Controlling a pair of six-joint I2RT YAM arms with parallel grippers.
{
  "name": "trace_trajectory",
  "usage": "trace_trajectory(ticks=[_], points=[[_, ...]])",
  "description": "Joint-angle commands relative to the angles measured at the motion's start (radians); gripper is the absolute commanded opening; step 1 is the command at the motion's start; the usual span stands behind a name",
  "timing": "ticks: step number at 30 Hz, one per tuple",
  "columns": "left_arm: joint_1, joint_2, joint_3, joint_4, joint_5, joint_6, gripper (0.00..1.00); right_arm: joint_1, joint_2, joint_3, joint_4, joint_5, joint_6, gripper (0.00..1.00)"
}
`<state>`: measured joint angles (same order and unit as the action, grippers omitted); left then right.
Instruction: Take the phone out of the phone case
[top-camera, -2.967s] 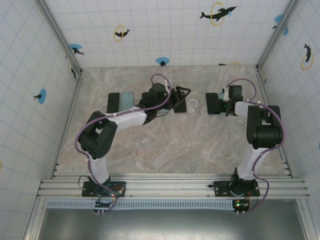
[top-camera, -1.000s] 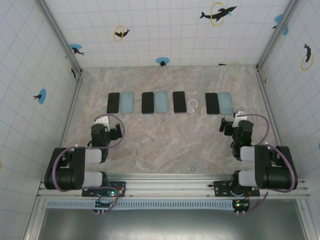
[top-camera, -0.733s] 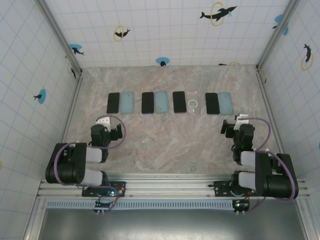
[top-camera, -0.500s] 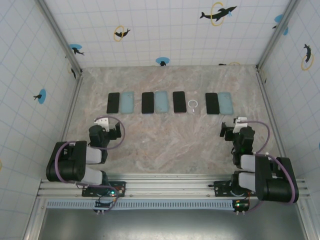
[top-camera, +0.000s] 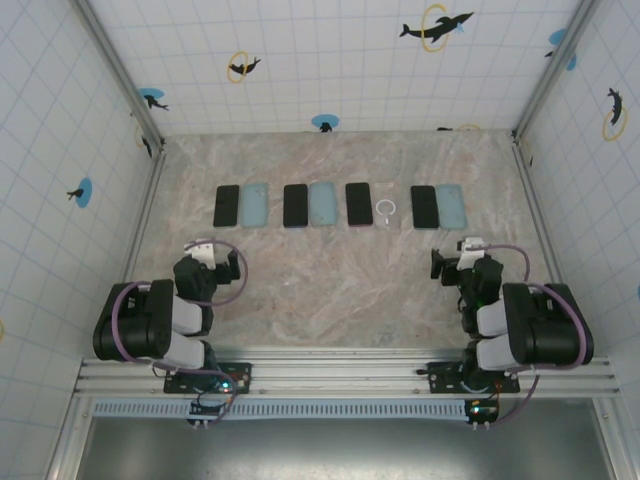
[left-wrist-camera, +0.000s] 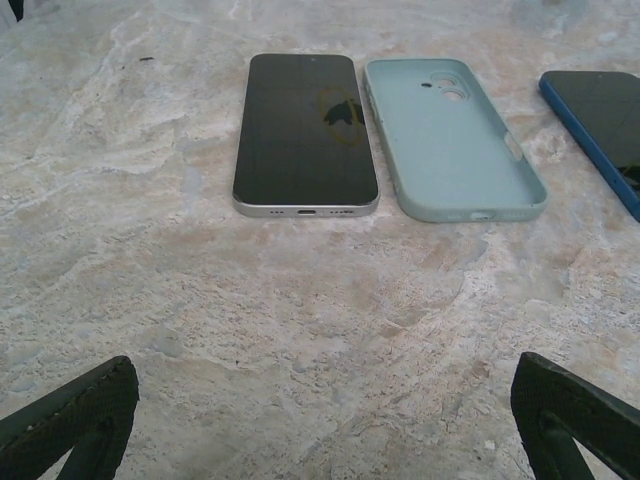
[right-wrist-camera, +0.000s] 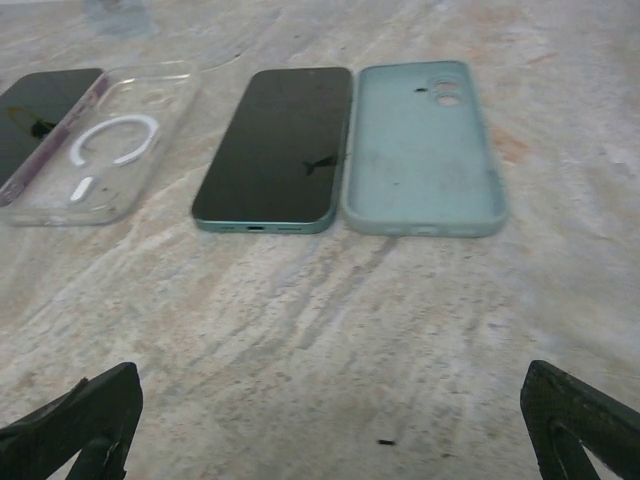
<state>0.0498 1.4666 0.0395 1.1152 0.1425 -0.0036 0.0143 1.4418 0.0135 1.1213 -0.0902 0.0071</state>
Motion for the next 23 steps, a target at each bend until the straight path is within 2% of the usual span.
trace_trajectory(ticks=[1, 2, 5, 8, 12, 23], points=[[0.005, 0.029, -0.046, 0.157, 0.023, -0.006, 0.98, 0.013, 0.020, -0.044, 0.142, 0.013, -0.005, 0.99], [0.006, 0.048, -0.065, 0.213, 0.018, -0.014, 0.98, 0.021, 0.035, -0.046, 0.163, 0.024, -0.008, 0.99], [0.006, 0.044, -0.064, 0.204, 0.017, -0.013, 0.98, 0.011, 0.084, -0.055, 0.235, 0.058, 0.017, 0.99], [0.008, 0.044, -0.063, 0.202, 0.019, -0.015, 0.98, -0.008, 0.072, -0.031, 0.165, 0.027, 0.030, 0.99], [0.009, 0.044, -0.061, 0.197, 0.019, -0.015, 0.98, -0.011, 0.075, -0.032, 0.173, 0.022, 0.034, 0.99], [0.009, 0.043, -0.061, 0.198, 0.020, -0.015, 0.98, 0.004, 0.077, -0.020, 0.148, 0.112, 0.054, 0.99]])
